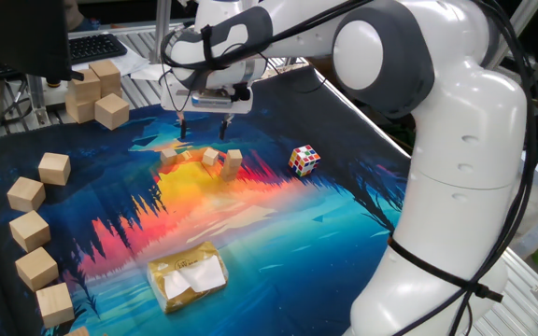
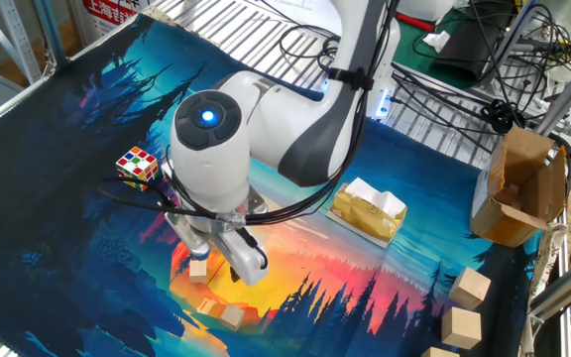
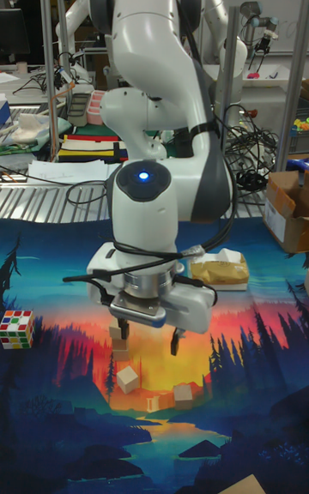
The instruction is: Stack the blocks in a vertical line of five
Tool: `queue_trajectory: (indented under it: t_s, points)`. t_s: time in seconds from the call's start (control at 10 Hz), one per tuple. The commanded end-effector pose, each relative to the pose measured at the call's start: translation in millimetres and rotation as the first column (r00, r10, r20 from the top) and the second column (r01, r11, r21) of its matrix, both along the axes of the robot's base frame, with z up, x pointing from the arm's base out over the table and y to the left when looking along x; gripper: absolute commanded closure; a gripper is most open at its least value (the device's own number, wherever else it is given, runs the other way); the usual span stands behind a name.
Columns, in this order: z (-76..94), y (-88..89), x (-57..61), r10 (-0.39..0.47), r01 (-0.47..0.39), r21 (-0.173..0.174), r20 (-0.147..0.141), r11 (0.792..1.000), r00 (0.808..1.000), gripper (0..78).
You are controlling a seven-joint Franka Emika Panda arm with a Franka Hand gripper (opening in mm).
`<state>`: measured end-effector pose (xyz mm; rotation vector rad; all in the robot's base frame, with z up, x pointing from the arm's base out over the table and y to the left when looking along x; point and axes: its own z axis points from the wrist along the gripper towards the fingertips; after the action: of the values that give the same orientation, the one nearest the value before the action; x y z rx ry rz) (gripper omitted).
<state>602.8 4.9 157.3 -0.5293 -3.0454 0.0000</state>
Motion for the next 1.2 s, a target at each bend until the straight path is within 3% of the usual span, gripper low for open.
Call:
queue_trajectory:
  t_s: [0.1,0.3,0.5,0.6,0.7,0.9,1.2]
  points:
    - [1.2,-0.1,0.0,-0.017,0.017,-0.009,0.001,1.0,1.0,0.1]
    - [1.7,0.0,-2.2,-0.019,0.019,-0.026,0.002,0.999,1.0,0.1]
    - [1.7,0.0,-2.2,-0.013,0.013,-0.017,-0.002,1.0,1.0,0.1]
    - [1.7,0.0,-2.2,0.002,-0.002,0.046,-0.001,0.999,1.0,0.1]
    - [1.7,0.0,-2.2,0.003,-0.003,0.074,-0.001,0.997,1.0,0.1]
    - [1.7,0.0,-2.2,0.017,-0.017,0.065,-0.003,0.998,1.0,0.1]
    - [1.7,0.0,-2.2,0.046,-0.045,0.077,-0.006,0.996,0.999,0.1]
